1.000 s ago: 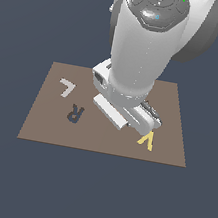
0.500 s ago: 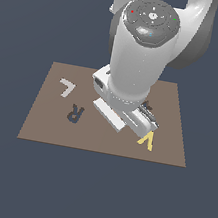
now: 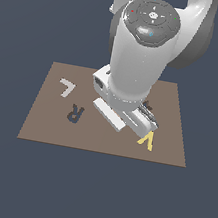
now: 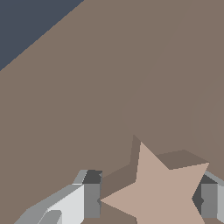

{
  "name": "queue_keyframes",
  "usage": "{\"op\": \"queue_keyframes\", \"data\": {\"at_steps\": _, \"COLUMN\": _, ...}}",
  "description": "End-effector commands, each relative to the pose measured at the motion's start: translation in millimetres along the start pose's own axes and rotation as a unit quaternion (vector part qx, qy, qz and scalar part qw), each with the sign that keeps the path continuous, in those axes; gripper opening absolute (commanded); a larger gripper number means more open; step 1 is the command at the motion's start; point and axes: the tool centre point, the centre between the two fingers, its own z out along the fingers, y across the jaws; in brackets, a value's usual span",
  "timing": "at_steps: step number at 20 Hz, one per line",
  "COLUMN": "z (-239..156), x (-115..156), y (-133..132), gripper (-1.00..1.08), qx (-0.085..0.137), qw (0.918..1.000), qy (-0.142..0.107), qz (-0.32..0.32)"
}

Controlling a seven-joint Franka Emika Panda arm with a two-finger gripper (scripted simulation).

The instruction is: Insert a designated object into the corresponding slot on a board.

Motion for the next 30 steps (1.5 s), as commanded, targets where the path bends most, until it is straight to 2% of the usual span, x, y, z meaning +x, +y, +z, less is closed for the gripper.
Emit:
{"op": "queue_keyframes", "data": {"at_steps": 1, "z": -3, "x": 1, "y": 0, "gripper": -1.0, "qx": 0.0, "qw": 1.0, "qy": 0.0, "qz": 0.0}}
{"op": "queue_keyframes", "data": {"at_steps": 11, "z": -2, "x": -1, "y": -3, "gripper": -1.0, "qx": 0.0, "qw": 0.9996, "qy": 0.0, "qz": -0.028}}
{"op": "queue_keyframes", "data": {"at_steps": 16, "z": -3, "x": -3, "y": -9, "gripper": -1.0, "qx": 0.0, "qw": 0.9973, "qy": 0.0, "qz": -0.073}}
{"op": "queue_keyframes", "data": {"at_steps": 20, "z": -3, "x": -7, "y": -15, "gripper": -1.0, "qx": 0.0, "qw": 0.9921, "qy": 0.0, "qz": -0.125}}
{"op": "queue_keyframes", "data": {"at_steps": 25, "z": -4, "x": -14, "y": -24, "gripper": -1.0, "qx": 0.0, "qw": 0.9779, "qy": 0.0, "qz": -0.209}}
{"op": "queue_keyframes", "data": {"at_steps": 28, "z": -5, "x": -20, "y": -29, "gripper": -1.0, "qx": 0.0, "qw": 0.9632, "qy": 0.0, "qz": -0.269}}
{"op": "queue_keyframes", "data": {"at_steps": 30, "z": -5, "x": -25, "y": -33, "gripper": -1.0, "qx": 0.0, "qw": 0.95, "qy": 0.0, "qz": -0.312}}
